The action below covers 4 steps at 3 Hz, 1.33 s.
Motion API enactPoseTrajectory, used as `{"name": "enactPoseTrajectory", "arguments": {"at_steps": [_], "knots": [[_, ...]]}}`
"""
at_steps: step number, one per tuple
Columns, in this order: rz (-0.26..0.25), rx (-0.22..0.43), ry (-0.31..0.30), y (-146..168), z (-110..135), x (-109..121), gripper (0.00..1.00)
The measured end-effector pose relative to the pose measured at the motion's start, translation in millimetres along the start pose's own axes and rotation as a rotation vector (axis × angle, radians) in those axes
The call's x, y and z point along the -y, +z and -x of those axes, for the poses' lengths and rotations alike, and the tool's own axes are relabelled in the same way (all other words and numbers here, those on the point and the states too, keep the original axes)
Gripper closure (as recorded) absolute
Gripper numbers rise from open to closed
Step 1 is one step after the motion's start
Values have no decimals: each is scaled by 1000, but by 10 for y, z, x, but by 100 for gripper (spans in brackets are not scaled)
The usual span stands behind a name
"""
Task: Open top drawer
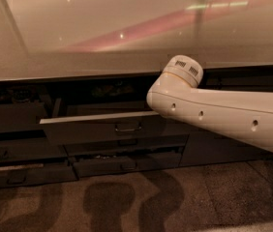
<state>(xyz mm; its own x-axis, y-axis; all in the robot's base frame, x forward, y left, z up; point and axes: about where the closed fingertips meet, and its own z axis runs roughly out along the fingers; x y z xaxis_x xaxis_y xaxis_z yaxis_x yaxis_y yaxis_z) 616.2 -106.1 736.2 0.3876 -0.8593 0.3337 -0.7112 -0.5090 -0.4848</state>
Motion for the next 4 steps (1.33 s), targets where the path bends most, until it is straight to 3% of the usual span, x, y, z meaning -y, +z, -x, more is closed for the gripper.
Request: {"name": "enactPoseTrajectory", "arguments": {"at_steps": [1,3,4], "knots": [[-1,0,-2,-2,-3,6,100],[64,-15,60,200,-367,77,100],[64,-15,60,200,-367,77,100]]}}
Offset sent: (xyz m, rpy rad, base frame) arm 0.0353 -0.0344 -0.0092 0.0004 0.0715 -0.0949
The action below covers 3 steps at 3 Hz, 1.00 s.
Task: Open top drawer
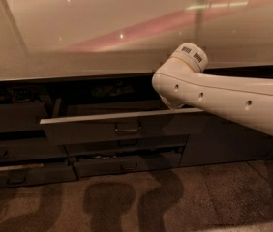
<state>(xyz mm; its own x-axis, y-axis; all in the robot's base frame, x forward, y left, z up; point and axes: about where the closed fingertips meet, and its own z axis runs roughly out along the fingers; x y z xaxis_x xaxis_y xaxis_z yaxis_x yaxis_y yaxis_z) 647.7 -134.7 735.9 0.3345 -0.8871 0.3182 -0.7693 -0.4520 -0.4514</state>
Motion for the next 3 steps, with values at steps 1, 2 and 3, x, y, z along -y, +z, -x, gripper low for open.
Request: {"name": "enactPoseTrajectory", "arguments": {"at_steps": [1,2,3], "knots": [[9,-18,0,12,-20,-21,100],[69,-12,48,251,-220,-172,100],[108,16,79,452,-340,-268,100]]}}
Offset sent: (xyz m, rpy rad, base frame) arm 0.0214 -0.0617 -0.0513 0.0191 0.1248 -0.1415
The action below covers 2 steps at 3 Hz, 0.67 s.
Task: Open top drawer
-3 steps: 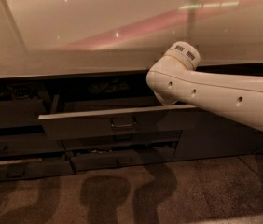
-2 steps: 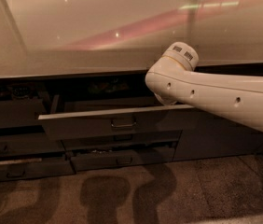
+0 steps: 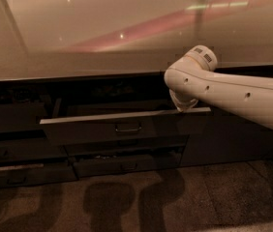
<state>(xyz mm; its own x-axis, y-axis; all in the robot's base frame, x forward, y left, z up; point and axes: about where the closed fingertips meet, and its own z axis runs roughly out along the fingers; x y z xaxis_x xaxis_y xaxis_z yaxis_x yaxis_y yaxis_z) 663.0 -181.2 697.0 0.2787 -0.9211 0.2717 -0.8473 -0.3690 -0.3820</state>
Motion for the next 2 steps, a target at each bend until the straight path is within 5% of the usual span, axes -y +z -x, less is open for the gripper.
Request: {"name": "enactPoseTrajectory", "arguments": {"at_steps": [2], "knots": [[-45,-71,11,-347,45,75,100]]}}
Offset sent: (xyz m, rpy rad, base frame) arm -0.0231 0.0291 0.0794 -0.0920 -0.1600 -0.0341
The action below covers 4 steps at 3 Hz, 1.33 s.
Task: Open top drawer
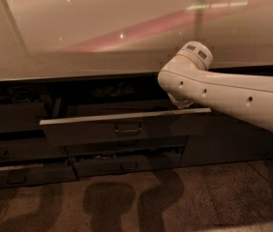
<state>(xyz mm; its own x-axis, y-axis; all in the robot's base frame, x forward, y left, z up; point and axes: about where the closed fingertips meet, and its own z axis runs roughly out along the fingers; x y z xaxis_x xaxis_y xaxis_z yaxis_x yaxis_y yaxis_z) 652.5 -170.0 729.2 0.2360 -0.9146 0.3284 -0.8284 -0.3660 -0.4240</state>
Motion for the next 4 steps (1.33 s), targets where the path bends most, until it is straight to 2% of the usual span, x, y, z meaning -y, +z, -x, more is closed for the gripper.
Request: {"name": "enactPoseTrajectory", "arguments": {"at_steps": [1,2,4], "knots": [[0,0,0,1,-1,0,100],[52,-52,29,213,-183,32,100],[53,-28,45,296,-213,-47,100]]}}
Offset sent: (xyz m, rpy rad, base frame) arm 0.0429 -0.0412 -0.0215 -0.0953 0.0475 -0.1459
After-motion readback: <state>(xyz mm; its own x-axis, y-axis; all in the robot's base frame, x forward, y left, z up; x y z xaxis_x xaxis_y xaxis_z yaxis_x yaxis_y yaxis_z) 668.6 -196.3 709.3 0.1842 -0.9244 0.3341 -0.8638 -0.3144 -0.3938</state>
